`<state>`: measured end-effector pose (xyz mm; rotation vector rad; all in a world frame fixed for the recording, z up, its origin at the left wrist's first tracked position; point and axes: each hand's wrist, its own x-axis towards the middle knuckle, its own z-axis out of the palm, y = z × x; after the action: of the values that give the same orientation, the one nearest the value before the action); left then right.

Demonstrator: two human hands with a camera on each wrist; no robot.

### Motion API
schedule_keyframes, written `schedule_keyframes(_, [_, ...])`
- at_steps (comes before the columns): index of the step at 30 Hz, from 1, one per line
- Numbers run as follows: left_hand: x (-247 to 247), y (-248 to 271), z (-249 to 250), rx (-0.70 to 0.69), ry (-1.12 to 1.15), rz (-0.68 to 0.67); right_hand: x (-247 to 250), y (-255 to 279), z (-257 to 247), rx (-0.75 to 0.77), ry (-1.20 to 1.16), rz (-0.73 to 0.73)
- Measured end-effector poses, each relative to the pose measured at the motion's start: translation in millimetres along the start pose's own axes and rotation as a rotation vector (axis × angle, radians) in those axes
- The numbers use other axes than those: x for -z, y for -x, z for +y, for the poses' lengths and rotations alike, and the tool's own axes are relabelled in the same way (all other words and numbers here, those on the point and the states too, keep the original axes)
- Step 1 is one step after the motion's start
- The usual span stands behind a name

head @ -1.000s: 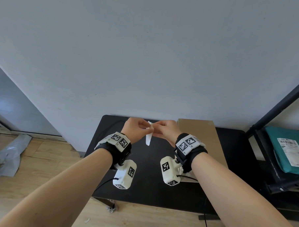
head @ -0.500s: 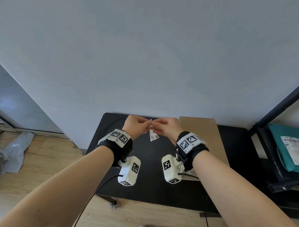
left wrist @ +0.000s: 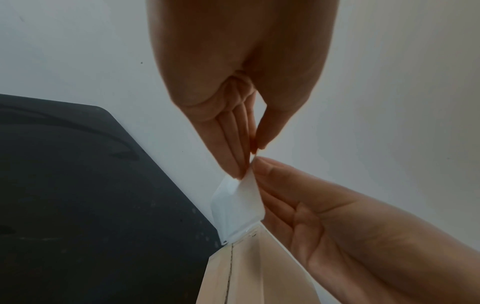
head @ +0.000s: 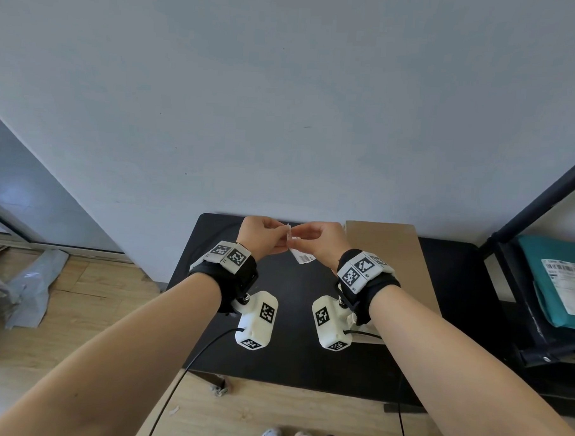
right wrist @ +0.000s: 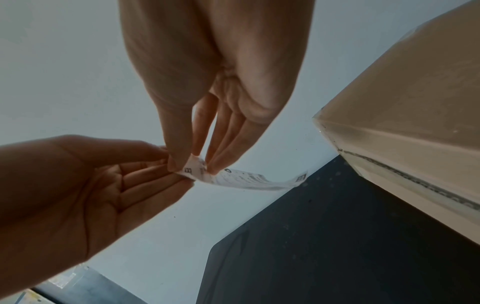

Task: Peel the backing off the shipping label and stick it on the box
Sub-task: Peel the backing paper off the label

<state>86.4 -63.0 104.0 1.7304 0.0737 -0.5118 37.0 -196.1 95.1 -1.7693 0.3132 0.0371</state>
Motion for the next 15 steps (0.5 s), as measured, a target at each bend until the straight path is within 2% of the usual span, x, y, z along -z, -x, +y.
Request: schedule_keyframes(15, [3.2, 5.3, -1.7, -0.014, -0.046, -0.011, -4.2, 2.1, 0.1, 0.030, 0.052, -0.036])
